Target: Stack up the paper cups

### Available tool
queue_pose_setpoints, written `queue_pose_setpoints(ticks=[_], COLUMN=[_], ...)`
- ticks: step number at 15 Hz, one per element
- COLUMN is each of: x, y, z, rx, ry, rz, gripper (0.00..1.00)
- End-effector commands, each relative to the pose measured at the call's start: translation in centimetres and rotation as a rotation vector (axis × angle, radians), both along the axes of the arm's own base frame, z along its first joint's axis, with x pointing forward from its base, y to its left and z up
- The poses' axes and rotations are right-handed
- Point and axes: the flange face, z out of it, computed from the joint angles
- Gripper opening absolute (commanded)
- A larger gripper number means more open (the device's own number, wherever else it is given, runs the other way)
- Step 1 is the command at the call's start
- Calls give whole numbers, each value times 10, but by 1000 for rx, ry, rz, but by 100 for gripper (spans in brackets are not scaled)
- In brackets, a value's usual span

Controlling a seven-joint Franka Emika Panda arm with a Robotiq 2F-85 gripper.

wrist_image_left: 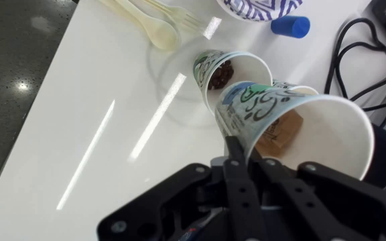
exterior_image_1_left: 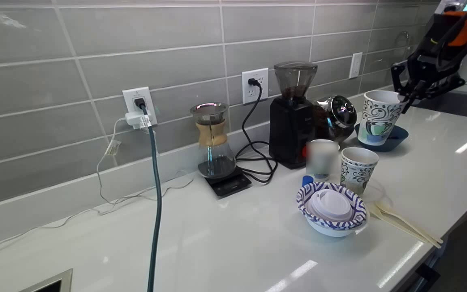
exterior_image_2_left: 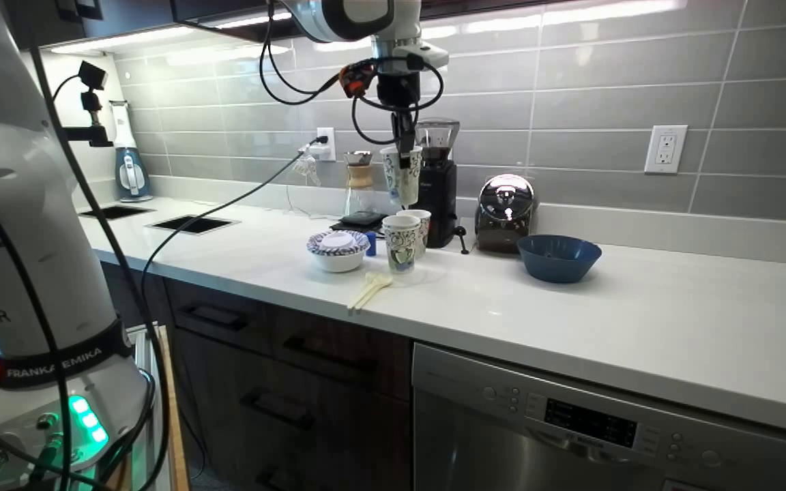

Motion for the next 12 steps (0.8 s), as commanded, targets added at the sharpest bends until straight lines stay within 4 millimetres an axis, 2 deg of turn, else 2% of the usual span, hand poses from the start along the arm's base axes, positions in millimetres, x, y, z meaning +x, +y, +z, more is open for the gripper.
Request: queue_pose_setpoints(ticks=[1, 9, 12], x=[-1, 13, 17], y=[11, 12, 12], z=[-12, -50, -54], rx=[-10, -18, -14], ry=[17, 46, 41], rz=[56, 63, 68], gripper=[1, 1, 1])
